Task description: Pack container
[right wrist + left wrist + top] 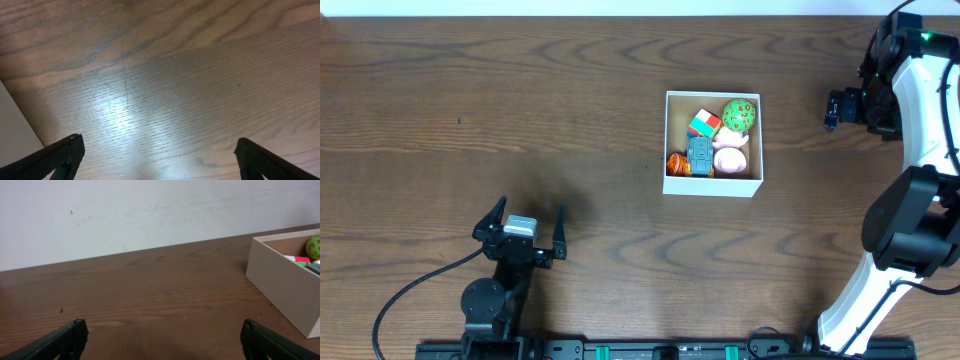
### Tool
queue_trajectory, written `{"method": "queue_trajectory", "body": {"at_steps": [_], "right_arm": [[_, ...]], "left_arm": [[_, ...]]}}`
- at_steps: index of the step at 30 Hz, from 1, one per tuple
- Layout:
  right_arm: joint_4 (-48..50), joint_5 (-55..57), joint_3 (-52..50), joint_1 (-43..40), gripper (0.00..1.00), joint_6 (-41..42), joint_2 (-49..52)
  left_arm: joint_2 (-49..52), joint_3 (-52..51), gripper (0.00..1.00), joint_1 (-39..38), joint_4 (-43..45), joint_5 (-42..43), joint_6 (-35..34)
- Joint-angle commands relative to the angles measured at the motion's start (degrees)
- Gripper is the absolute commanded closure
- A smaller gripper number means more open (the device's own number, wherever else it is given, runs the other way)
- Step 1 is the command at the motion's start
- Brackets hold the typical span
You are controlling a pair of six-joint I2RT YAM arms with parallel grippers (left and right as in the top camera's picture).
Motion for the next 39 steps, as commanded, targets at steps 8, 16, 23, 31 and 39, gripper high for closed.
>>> {"method": "queue_trajectory", "body": {"at_steps": [8,16,23,31,39], "right_arm": [[-0.02,-0.04,-0.11,-0.11,0.01,-0.48,-0.22],[-0.02,-0.04,-0.13,0.74,0.01,-0.48,-8.52],[-0.04,-0.02,-0.13,5.25,0.01,-0.48,-20.83],[-0.04,-0.04,-0.13,18.10,0.01,-0.48,-34.25],[-0.09,-0.04,-0.13,21.44,0.01,-0.48,-44.00]], "left_arm": [[-0.39,-0.94,0.02,0.20,-2.12,0.35,0.55],[-0.39,-0.94,0.02,0.20,-2.12,0.35,0.52],[-0.39,-0.94,0.02,0.20,-2.12,0.35,0.55],[-0.39,-0.94,0.02,0.20,-2.12,0.35,0.52],[-0.39,-0.94,0.02,0.20,-2.12,0.35,0.52]]}}
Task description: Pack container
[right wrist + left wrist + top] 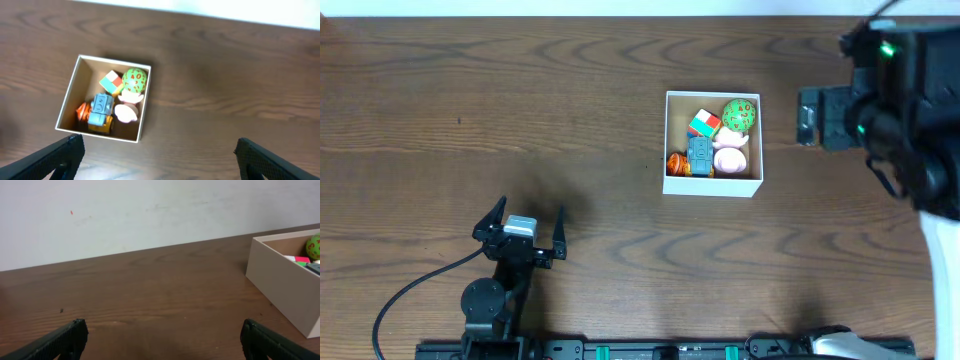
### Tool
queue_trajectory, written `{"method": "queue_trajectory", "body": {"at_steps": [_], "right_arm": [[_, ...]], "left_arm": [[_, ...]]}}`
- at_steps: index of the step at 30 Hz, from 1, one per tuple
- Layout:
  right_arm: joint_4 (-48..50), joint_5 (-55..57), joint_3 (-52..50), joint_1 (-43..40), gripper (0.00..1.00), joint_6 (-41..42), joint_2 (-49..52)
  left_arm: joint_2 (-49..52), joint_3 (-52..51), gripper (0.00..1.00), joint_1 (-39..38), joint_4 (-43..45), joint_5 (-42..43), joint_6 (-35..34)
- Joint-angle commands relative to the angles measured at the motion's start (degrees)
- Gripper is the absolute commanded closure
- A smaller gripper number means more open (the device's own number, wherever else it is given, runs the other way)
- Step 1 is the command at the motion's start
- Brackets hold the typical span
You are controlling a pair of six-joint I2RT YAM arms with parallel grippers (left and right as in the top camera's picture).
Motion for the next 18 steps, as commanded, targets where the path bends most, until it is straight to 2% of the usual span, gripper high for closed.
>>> {"method": "queue_trajectory", "body": {"at_steps": [1,4,7,12,18], "right_arm": [[-0.39,0.61,0.13,-1.46,0.01,-0.46,-3.72],[-0.13,-0.90,-1.92,-3.72,0.01,-0.42,-7.45],[4.07,-3.96,-7.96,-6.36,0.01,-0.44,-12.44],[18.03,-9.73,-26.56,-11.19,0.01,-0.46,-24.59],[36.30,-11.93,-48.41,-11.82,0.01,-0.48,-38.05]], "left_arm": [[-0.39,-0.94,0.02,0.20,-2.10,0.37,0.55],[-0.39,-0.94,0.02,0.20,-2.10,0.37,0.52],[-0.39,-0.94,0.02,0.20,-2.10,0.37,0.52],[-0.39,-0.94,0.02,0.20,-2.10,0.37,0.55],[-0.39,-0.94,0.02,0.20,-2.10,0.37,0.55]]}}
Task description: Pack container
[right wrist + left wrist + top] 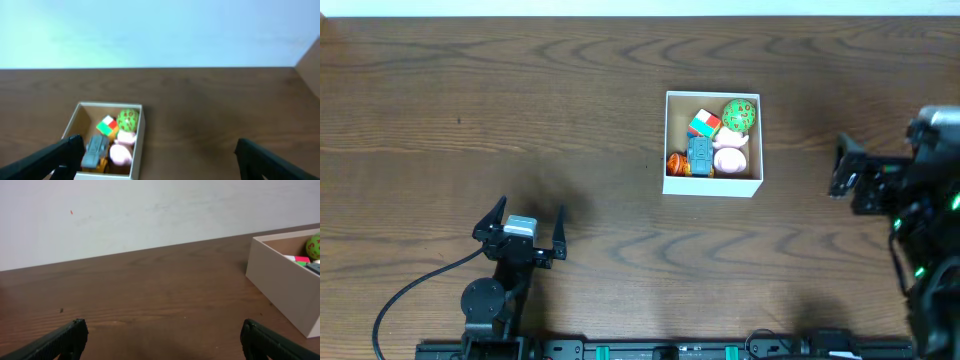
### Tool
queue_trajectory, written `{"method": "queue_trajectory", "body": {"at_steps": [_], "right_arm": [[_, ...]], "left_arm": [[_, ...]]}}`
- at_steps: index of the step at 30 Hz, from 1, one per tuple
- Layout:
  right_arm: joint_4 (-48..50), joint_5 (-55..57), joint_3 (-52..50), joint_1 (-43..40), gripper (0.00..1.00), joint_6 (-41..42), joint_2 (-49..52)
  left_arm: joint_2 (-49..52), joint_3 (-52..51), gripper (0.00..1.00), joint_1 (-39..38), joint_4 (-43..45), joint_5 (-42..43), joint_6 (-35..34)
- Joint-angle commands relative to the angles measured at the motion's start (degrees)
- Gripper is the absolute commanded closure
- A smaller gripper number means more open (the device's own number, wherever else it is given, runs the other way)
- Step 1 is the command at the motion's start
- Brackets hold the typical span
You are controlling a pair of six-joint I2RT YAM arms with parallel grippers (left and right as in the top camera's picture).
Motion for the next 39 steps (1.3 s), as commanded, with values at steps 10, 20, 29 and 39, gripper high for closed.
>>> {"method": "queue_trajectory", "body": {"at_steps": [10,20,29,39], "right_arm": [[35.36,-7.41,-42.53,-0.63,0.01,-3.34,-23.93],[49.13,-6.12,-57.83,-0.61,0.01,-4.59,-33.42],[56.61,-6.14,-64.41,-0.61,0.01,-4.33,-39.82],[59.08,-6.14,-67.45,-0.59,0.01,-4.37,-43.91]], "left_arm": [[-0.39,-1.03,0.02,0.20,-1.97,0.37,0.55],[-0.39,-1.03,0.02,0.20,-1.97,0.39,0.55],[-0.39,-1.03,0.02,0.20,-1.97,0.37,0.55],[-0.39,-1.03,0.02,0.20,-1.97,0.37,0.52]]}}
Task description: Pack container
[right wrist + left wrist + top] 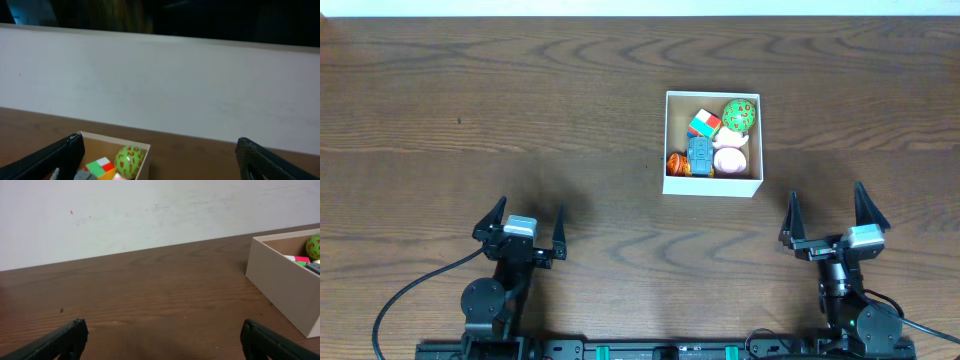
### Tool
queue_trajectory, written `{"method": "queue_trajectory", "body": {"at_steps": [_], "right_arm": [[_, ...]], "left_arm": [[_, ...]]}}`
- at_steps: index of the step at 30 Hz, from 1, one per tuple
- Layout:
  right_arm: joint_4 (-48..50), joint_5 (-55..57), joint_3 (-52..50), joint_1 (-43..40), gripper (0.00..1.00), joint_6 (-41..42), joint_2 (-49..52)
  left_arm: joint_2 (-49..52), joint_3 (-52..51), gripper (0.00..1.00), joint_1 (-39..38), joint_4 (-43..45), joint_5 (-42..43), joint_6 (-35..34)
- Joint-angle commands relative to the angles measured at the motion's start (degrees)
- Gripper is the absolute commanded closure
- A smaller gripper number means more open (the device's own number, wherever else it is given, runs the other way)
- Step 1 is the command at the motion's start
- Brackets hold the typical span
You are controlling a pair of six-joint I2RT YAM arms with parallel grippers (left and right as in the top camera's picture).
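A white square box point(667, 140) stands right of the table's middle. It holds a green ball point(739, 115), a colour cube point(704, 125), a blue-grey toy car point(700, 155), a pink toy point(729, 157) and an orange piece point(675, 164). My left gripper point(523, 233) rests open at the front left, empty, with the box point(280, 290) at its right. My right gripper point(829, 223) rests open at the front right, empty, looking at the box's far corner point(142, 148), the ball point(127, 159) and the cube point(100, 167).
Brown wooden table point(470, 100) with a pale wall point(150, 210) behind it. A dark cable point(405, 290) runs from the left arm's base at the front edge.
My right arm has come down from beside the box at the right edge to its rest at the front right, gripper open. The left arm and the box's contents have not moved.
My right gripper was open low over the table at the far right, behind the box. Then it was raised right of the box, looking down into it. Then it was further forward, and now it rests at the front right. The left arm stayed still.
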Motion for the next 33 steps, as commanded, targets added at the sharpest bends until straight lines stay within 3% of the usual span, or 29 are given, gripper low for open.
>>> {"method": "queue_trajectory", "body": {"at_steps": [1,6,16,33], "right_arm": [[0.52,0.20,-1.29,-0.59,0.01,-0.79,-0.59],[-1.70,0.24,-1.29,-0.59,0.01,-1.40,-0.59],[-17.99,0.52,-1.27,-0.61,0.01,-5.49,-0.59],[-17.55,0.44,-1.27,-0.61,0.01,-5.31,-0.57]], "left_arm": [[-0.39,-1.05,0.02,0.20,-1.95,0.39,0.55],[-0.39,-1.05,0.02,0.20,-1.95,0.39,0.55],[-0.39,-1.05,0.02,0.20,-1.95,0.39,0.52],[-0.39,-1.05,0.02,0.20,-1.95,0.39,0.55]]}}
